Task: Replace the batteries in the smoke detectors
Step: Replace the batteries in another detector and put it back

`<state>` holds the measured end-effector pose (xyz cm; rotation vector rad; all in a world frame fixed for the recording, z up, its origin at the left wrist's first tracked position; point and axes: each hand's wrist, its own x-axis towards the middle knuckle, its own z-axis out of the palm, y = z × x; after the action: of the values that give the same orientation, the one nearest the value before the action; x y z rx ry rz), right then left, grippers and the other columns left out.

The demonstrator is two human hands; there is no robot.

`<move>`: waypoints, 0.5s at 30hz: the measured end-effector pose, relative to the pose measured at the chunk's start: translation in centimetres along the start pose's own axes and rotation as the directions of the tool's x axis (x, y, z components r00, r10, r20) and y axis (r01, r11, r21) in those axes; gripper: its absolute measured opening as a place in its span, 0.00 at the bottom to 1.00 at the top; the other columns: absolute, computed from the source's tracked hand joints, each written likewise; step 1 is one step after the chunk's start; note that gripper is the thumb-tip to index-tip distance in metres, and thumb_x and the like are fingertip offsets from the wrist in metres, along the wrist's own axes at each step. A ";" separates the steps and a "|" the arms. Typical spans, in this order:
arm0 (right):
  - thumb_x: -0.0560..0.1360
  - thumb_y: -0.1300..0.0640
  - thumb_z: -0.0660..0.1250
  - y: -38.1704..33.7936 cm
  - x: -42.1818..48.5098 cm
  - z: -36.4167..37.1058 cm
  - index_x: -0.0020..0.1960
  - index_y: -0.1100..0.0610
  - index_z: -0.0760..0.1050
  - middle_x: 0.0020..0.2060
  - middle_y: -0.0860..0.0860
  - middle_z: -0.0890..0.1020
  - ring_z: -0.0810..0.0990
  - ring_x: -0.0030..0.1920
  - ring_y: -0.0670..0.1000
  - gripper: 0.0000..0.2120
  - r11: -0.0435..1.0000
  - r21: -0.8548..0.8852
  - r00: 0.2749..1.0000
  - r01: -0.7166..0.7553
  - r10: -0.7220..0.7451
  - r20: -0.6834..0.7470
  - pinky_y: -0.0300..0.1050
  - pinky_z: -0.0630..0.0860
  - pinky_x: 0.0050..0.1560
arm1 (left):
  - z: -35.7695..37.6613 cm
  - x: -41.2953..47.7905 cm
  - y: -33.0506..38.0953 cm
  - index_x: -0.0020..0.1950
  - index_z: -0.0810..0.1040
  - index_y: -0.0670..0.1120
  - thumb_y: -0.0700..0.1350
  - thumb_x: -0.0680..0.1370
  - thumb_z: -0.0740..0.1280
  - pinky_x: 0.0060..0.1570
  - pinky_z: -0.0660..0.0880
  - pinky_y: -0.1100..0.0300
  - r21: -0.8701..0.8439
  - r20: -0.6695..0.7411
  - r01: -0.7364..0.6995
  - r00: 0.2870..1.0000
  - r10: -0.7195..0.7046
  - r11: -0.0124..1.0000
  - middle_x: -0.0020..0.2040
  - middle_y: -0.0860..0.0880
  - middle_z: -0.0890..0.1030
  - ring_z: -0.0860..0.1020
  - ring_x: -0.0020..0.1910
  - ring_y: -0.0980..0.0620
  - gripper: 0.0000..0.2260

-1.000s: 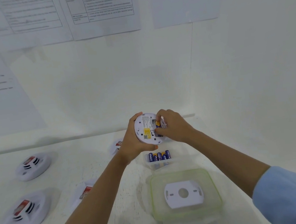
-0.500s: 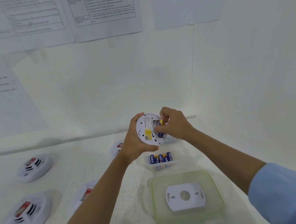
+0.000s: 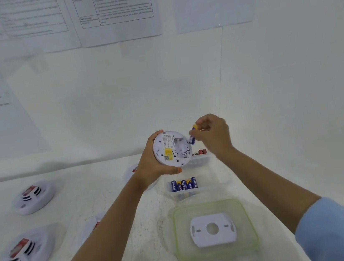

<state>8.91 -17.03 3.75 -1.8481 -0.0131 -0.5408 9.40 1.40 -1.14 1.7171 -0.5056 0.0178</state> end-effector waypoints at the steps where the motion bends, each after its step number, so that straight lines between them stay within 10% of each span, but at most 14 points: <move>1: 0.65 0.68 0.73 0.2 0.3 -0.6 0.41 0.59 0.75 0.33 0.51 0.78 0.75 0.32 0.45 0.09 0.998 -0.015 0.998 -0.057 0.057 0.012 0.34 0.73 0.34 | -0.2 -0.1 0.1 0.68 0.61 0.49 0.33 0.55 0.77 0.49 0.76 0.67 -0.001 -0.005 -0.005 1.000 0.005 1.000 0.61 0.53 0.71 0.74 0.57 0.64 0.45; 7: 0.63 0.67 0.74 3.1 -1.2 -0.1 0.43 0.66 0.80 0.38 0.54 0.78 0.77 0.35 0.51 0.09 0.787 -0.617 0.837 0.022 0.322 0.441 0.34 0.73 0.29 | -0.7 -0.1 0.3 0.69 0.60 0.47 0.34 0.55 0.76 0.49 0.74 0.71 0.016 -0.024 -0.019 1.000 0.020 1.000 0.61 0.55 0.70 0.73 0.55 0.69 0.46; 11: 0.67 0.62 0.74 4.5 -1.6 1.3 0.51 0.68 0.79 0.50 0.59 0.81 0.80 0.51 0.55 0.16 0.665 -0.743 0.758 0.077 0.445 0.477 0.44 0.78 0.51 | -1.0 -0.2 0.4 0.68 0.60 0.48 0.35 0.55 0.77 0.50 0.73 0.72 0.034 -0.038 -0.019 0.999 0.020 0.999 0.61 0.57 0.71 0.72 0.55 0.70 0.45; 15: 0.71 0.62 0.69 4.0 -1.5 1.3 0.58 0.65 0.75 0.52 0.59 0.80 0.80 0.52 0.56 0.16 0.661 -0.744 0.687 0.099 0.496 0.532 0.45 0.76 0.52 | -1.4 0.0 0.4 0.67 0.61 0.51 0.37 0.56 0.77 0.51 0.74 0.71 0.048 -0.062 -0.007 0.998 0.010 0.999 0.60 0.57 0.71 0.73 0.56 0.69 0.44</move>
<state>9.15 -16.83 -0.70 -2.7163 -0.0990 0.4842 9.61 2.71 -0.44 1.7556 -0.4699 0.0902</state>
